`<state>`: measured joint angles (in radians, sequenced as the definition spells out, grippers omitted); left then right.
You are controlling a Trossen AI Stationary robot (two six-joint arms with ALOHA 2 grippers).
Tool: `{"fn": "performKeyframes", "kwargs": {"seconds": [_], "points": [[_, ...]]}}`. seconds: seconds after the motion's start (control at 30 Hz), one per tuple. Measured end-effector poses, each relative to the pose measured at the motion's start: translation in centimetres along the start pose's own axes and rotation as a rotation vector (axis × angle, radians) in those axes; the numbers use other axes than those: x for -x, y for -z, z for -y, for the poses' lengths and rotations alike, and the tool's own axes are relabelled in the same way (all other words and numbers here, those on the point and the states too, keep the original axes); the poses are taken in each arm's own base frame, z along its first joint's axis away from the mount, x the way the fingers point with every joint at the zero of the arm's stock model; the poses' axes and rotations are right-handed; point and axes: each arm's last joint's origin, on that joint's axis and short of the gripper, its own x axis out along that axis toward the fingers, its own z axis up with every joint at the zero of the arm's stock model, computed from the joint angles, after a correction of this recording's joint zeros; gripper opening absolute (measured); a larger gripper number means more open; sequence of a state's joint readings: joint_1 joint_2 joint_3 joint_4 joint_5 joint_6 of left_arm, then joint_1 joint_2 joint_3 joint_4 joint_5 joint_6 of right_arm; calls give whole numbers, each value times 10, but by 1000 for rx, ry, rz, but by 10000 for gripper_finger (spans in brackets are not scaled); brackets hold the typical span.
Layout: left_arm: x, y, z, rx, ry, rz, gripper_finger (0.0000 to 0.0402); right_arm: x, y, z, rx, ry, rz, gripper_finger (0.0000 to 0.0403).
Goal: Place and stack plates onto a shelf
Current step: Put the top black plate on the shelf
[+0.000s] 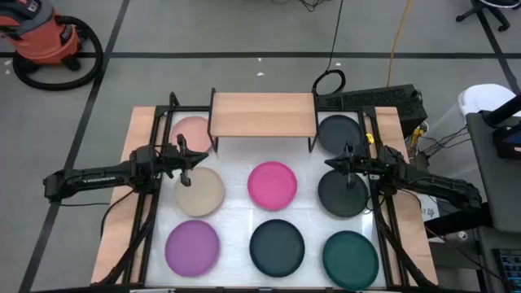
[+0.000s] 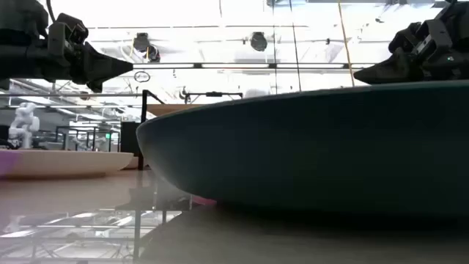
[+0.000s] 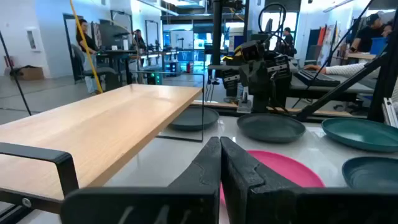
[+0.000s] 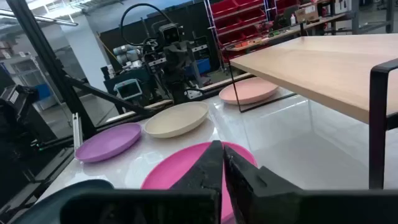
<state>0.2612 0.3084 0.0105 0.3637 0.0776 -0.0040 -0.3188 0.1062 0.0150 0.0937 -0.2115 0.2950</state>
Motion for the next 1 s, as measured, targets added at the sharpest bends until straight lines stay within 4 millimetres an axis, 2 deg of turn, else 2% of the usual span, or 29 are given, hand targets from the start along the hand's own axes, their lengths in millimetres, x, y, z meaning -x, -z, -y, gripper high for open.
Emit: {"fn": "performKeyframes", "kwargs": {"seconds": [0.67, 1.0], "points": [[0, 0, 0, 0, 0, 0, 4, 0, 0, 0, 1, 0, 1, 0], [0, 0, 0, 0, 0, 0, 4, 2, -19, -6, 34, -59, 195, 0]]}}
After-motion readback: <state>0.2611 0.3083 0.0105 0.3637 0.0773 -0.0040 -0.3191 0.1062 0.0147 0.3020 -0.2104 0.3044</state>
